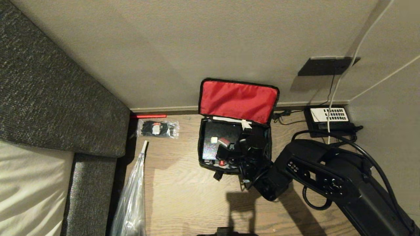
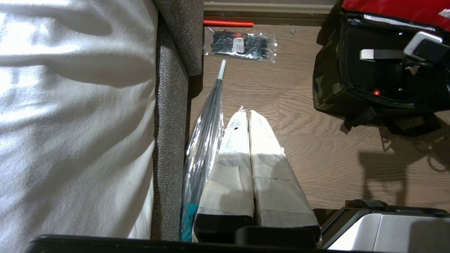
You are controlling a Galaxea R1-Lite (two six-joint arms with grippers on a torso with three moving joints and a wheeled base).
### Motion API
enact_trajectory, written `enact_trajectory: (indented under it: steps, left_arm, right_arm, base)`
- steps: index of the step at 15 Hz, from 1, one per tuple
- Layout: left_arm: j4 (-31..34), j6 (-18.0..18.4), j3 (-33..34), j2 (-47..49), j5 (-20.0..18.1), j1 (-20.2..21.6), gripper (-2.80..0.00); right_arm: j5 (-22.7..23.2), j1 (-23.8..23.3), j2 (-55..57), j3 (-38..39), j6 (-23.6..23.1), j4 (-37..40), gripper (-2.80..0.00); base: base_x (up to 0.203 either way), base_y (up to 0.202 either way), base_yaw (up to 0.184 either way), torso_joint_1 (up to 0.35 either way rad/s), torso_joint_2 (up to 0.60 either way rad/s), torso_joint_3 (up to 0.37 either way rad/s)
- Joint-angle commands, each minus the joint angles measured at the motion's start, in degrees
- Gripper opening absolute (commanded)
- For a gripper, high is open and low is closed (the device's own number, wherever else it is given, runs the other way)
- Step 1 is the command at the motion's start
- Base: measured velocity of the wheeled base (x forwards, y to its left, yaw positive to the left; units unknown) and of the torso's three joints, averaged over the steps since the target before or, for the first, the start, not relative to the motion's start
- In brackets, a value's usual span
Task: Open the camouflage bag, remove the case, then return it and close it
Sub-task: Grip the handle
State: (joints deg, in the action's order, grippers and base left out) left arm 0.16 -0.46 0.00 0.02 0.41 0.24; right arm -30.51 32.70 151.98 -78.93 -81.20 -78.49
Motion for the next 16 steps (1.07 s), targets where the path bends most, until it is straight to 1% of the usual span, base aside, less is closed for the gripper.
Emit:
enact_trajectory:
  steps: [1,4,10,15,16]
  left_arm:
    - [0.01,-0.06,0.18,-0.11,0.02,0.02,-2.8]
    - [0.01,0.02,0.18,-0.11,0.02,0.02,-2.8]
    - [0.01,0.02,0.18,-0.11,0.02,0.02,-2.8]
    - [0.01,-0.03,0.18,-0.11,0.02,0.02,-2.8]
    - [0.01,0.02,0.18,-0.11,0.02,0.02,-2.8]
  right_arm:
    - [-0.38,-0.26,0.85,-1.79,-1.07,-1.1,0.0]
    - [-0.34,-0.95,1.12,-3.01,-3.32,-2.96,0.0]
    - [-0.47,-1.13,2.26,-4.17,-3.44,-4.65,0.0]
    - [-0.68,-1.14,5.46,-10.55,-3.5,-5.5,0.0]
    - [-0.78,-1.15,5.78,-10.9,-3.53,-5.54,0.0]
  base:
    - [0.0,0.0,0.0,0.0,0.0,0.0]
    - [0.0,0.0,0.0,0.0,0.0,0.0]
    - [0.0,0.0,0.0,0.0,0.0,0.0]
    - [0.0,0.0,0.0,0.0,0.0,0.0]
    - [0.0,0.0,0.0,0.0,0.0,0.0]
